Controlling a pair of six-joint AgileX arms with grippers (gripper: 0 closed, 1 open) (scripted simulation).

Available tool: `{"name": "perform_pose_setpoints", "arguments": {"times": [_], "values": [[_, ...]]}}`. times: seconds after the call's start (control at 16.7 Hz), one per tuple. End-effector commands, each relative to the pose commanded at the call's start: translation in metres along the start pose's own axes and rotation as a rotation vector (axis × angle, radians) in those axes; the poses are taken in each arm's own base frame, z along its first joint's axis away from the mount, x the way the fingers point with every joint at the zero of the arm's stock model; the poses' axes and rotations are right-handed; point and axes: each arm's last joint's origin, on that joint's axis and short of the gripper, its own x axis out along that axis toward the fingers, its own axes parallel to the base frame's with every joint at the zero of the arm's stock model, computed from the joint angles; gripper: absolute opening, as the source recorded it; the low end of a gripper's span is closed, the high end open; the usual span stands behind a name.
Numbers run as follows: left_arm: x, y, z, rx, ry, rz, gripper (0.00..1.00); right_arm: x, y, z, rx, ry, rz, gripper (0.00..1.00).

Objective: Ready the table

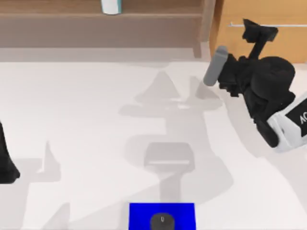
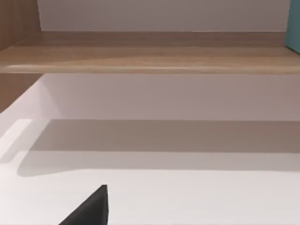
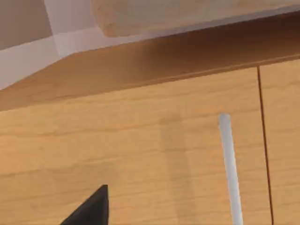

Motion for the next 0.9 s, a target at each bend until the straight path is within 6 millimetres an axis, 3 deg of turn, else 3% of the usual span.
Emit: {"name": "perform_pose_setpoints", "arguments": {"times": [0.24,0.48,0.72,0.9], "values": [[0.0,0.0,0.0,0.0,0.0,0.0,1.0,-0.003,0.0,0.083,0.255,-0.083,0.009,1.0],[0.0,0.0,0.0,0.0,0.0,0.0,1.0,0.009,-0.008,0.158,0.563,-0.095,0.012,1.0],[0.0,0.0,0.0,0.0,0.0,0.0,1.0,0.028,-0.023,0.218,0.871,-0.058,-0.008,1.0],[0.0,0.0,0.0,0.0,0.0,0.0,1.0,0.041,-0.037,0.251,1.075,-0.023,-0.039,1.0]]}}
